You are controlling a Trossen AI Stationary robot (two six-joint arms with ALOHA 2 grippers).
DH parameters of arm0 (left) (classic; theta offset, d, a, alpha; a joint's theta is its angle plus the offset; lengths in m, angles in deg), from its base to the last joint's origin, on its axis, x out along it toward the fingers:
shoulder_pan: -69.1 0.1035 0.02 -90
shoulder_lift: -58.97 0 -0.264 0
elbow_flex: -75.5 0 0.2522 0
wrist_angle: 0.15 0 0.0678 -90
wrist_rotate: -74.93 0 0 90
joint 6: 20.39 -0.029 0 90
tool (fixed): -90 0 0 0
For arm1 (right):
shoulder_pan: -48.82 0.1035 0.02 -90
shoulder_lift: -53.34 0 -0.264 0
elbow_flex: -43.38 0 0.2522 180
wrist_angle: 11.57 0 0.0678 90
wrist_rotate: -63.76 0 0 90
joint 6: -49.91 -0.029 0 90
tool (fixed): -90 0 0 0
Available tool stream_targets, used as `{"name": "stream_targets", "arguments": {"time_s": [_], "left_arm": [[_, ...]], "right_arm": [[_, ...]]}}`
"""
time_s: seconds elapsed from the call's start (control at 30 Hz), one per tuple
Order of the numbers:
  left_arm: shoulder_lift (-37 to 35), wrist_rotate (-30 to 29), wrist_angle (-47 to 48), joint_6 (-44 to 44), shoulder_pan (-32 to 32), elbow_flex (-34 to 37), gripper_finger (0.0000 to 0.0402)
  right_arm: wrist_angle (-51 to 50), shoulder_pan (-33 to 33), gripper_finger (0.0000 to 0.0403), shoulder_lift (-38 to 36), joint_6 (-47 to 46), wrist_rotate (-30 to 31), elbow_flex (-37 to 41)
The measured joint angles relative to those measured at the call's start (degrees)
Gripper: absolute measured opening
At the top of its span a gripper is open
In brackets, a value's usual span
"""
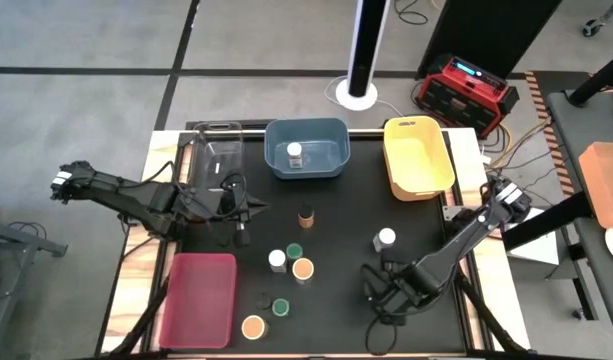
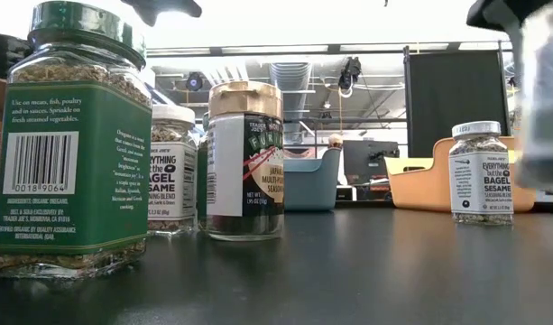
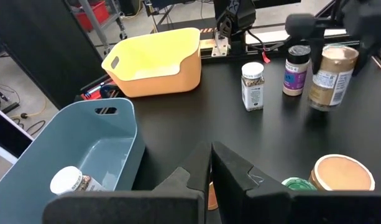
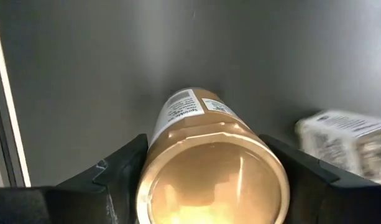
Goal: Sort spices by type
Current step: Put the top right gold seasoning bottle into the yellow bin
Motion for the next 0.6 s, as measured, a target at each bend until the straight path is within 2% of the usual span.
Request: {"name": "stream_targets", "arguments": {"time_s": [0.3, 0.6], "left_arm": [[1.1, 0.0, -1.5, 0.0, 0.0, 0.0, 0.0], [2.2, 0.0, -1.5, 0.0, 0.0, 0.0, 0.0]], "right_arm": [[2.2, 0.0, 0.0267, -6.5, 8.2, 17.4, 0.0], [3.9, -1.4, 0.0267, -9.7, 14.7, 31.9, 0.0]]}}
